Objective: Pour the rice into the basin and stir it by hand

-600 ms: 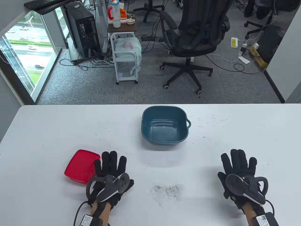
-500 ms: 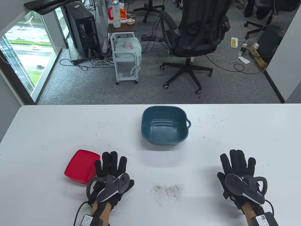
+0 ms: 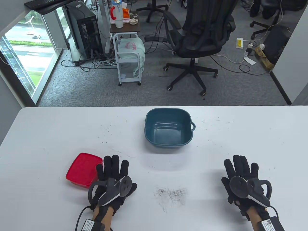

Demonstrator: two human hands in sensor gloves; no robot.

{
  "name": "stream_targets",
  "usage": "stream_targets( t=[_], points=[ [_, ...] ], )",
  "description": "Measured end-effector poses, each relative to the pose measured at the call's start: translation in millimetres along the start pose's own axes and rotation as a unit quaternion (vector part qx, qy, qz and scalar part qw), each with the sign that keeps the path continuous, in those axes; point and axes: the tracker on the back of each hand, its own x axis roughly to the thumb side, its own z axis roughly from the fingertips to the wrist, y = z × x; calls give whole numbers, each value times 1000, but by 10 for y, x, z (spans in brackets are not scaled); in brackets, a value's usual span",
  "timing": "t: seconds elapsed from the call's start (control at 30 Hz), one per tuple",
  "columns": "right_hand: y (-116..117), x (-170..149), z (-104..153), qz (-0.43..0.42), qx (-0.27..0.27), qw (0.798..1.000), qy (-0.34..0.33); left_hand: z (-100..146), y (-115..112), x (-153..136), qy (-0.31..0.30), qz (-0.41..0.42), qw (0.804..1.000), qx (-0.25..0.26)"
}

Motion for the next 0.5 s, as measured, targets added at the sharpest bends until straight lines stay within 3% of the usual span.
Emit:
stream_targets(
  t=[0.27, 0.4, 0.5],
  points=[
    [6, 0, -3, -13, 8, 1000, 2, 62, 125, -311, 51, 48, 997, 27],
    [-16, -35, -9, -39, 6, 999, 7, 68, 386, -658, 116, 120, 984, 70],
    [-29, -57, 4, -37, 8, 999, 10, -32, 479, -913, 155, 119, 980, 44]
  ],
)
